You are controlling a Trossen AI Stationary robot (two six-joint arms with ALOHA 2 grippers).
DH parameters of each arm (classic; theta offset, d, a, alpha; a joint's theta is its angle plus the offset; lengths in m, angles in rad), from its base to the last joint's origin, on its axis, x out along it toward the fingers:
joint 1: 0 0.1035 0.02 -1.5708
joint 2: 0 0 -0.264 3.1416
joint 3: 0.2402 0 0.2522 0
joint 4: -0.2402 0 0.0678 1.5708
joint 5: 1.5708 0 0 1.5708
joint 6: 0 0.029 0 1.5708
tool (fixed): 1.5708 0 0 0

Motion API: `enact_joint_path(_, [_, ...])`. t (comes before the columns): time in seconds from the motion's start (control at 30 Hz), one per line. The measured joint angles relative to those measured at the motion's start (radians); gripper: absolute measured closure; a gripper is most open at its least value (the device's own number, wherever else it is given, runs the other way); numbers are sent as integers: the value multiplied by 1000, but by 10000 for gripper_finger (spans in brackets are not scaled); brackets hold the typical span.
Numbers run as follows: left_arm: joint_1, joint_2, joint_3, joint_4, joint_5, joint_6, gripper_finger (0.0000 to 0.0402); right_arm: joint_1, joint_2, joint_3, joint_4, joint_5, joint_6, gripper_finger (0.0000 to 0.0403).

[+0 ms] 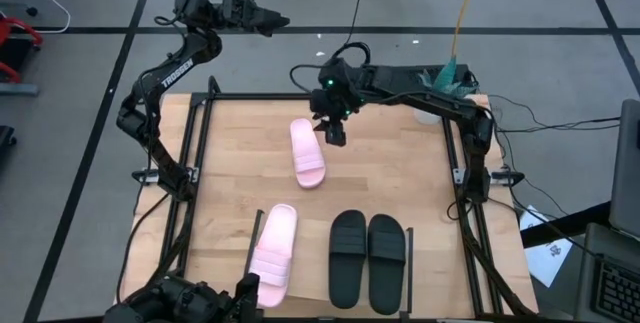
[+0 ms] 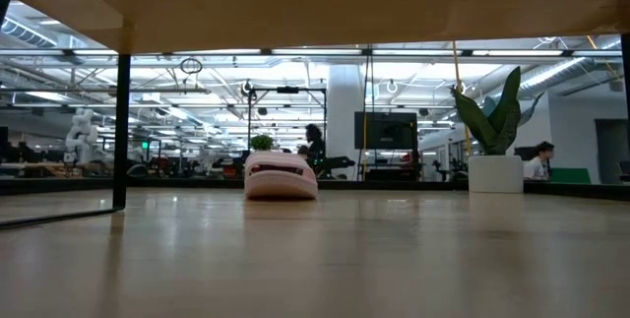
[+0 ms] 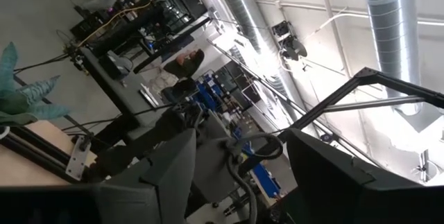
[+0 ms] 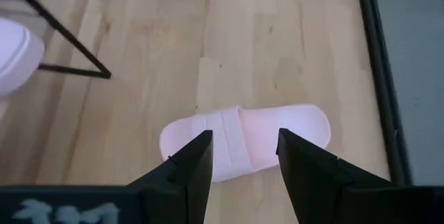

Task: Pick and place slides into the shelf
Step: Put the pink slipper on the shelf

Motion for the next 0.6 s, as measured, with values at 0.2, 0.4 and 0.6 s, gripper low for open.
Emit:
enact_joint_path(0.2, [0,0,0,0,30,0,174,43,-3,1,59,77,-103,252])
enact_joint_path(0.4, [0,0,0,0,51,-2,174,61,-2,0,103,162,-143,252])
enact_joint_path(0.6, [0,0,0,0,50,-2,174,61,-4,0,101,157,-134,252])
